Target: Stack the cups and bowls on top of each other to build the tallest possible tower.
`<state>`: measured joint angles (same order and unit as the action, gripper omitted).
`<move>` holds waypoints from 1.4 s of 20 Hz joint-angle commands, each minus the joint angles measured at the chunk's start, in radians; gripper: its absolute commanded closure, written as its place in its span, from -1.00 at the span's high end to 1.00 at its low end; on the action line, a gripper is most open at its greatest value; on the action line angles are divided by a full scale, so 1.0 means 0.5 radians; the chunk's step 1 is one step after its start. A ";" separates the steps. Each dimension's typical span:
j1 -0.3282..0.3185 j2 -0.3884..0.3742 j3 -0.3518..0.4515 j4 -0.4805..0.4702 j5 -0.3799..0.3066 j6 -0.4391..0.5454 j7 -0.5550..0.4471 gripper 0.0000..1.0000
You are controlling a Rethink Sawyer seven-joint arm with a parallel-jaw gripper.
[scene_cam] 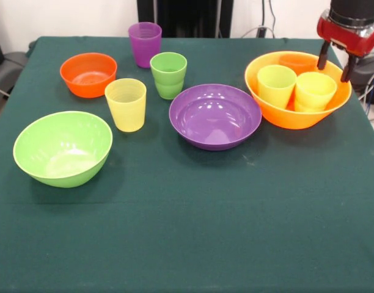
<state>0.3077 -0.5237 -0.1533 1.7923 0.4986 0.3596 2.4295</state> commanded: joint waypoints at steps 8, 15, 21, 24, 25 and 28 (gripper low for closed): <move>0.128 0.202 0.171 -0.258 0.012 -0.104 0.265 1.00; 0.126 0.175 0.182 -0.256 0.025 -0.076 0.271 1.00; 0.015 0.088 0.220 -0.163 -0.021 -0.059 0.172 1.00; -0.062 -0.043 0.222 -0.072 -0.060 0.027 0.092 1.00; -0.087 -0.088 0.218 -0.048 -0.071 0.063 0.068 1.00; -0.151 -0.199 0.216 0.008 -0.104 0.155 0.007 1.00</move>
<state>0.2858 -0.5384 -0.1448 1.7518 0.4984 0.3494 2.4295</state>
